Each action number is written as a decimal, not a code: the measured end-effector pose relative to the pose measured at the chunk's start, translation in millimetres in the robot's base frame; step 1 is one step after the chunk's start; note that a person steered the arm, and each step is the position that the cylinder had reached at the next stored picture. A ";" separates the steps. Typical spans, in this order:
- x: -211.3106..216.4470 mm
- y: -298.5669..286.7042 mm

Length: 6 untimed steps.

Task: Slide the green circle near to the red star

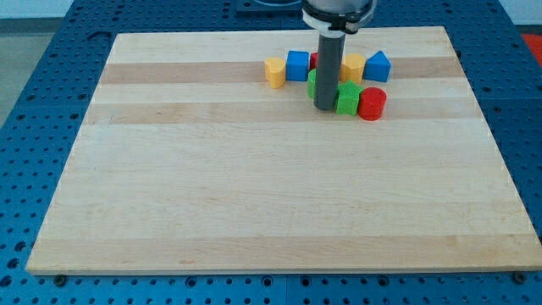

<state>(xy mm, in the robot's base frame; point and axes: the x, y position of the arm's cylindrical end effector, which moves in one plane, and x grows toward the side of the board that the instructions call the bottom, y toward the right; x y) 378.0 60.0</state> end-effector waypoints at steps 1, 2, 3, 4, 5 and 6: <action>1.6 -19.2; -10.5 -19.2; -15.3 -19.2; -15.4 -18.5; -16.1 -18.1; -16.1 -16.9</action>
<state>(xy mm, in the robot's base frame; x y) 361.9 43.1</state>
